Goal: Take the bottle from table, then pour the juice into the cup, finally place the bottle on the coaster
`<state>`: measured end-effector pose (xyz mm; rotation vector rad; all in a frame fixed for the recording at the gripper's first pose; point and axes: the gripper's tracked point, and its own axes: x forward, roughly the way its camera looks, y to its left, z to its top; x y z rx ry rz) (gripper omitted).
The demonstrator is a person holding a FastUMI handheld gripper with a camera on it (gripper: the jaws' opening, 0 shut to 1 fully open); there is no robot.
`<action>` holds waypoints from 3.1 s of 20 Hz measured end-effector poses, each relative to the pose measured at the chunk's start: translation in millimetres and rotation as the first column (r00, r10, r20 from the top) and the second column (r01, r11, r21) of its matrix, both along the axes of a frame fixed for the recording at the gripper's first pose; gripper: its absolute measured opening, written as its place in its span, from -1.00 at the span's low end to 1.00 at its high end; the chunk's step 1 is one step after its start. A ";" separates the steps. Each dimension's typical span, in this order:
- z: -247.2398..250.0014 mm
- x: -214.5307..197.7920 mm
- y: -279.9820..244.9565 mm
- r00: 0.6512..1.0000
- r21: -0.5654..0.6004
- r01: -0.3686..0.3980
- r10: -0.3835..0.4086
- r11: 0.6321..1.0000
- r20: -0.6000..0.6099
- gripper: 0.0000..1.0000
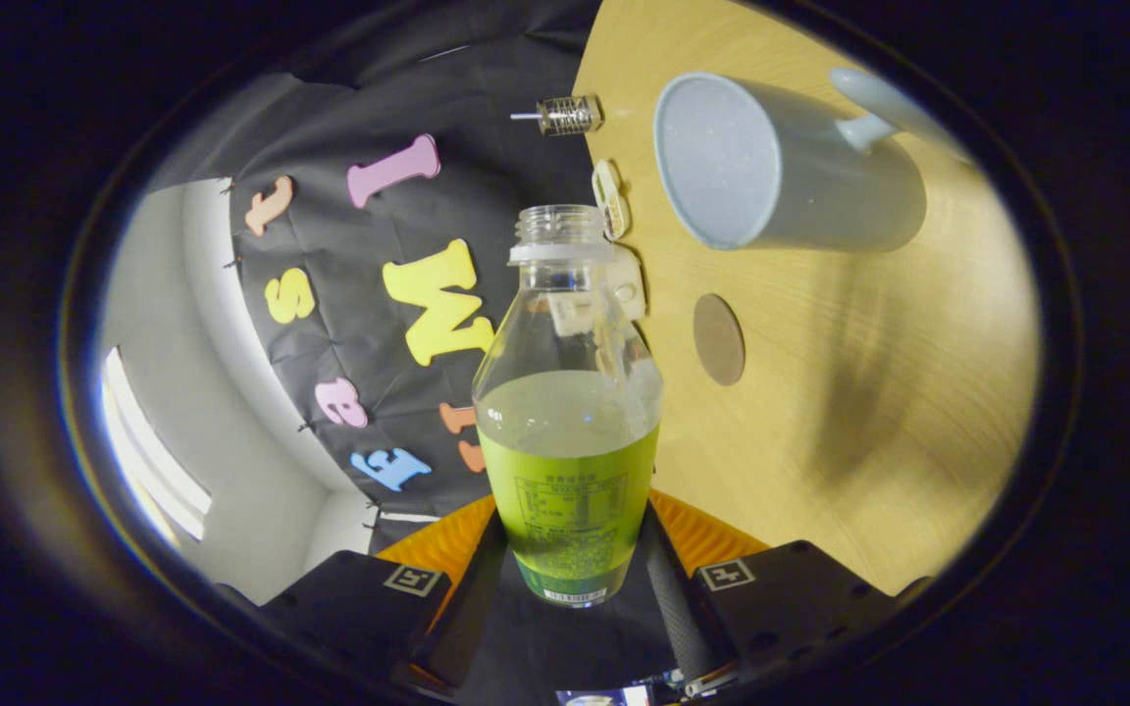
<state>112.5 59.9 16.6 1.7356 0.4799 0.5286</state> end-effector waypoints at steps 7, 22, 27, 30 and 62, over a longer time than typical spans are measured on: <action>4.9 -0.6 -3.4 0.998 0.101 -0.043 0.048 0.994 -0.047 0.60; 31.0 -4.9 -13.3 0.999 0.128 -0.032 0.033 0.991 -0.011 0.60; 42.2 -6.6 -15.8 0.999 0.172 -0.034 0.037 0.985 -0.011 0.59; 48.5 -4.5 -19.0 0.999 0.188 -0.031 0.033 0.982 -0.011 0.59; 75.8 -0.3 -25.7 0.999 0.344 -0.017 0.026 0.939 -0.023 0.59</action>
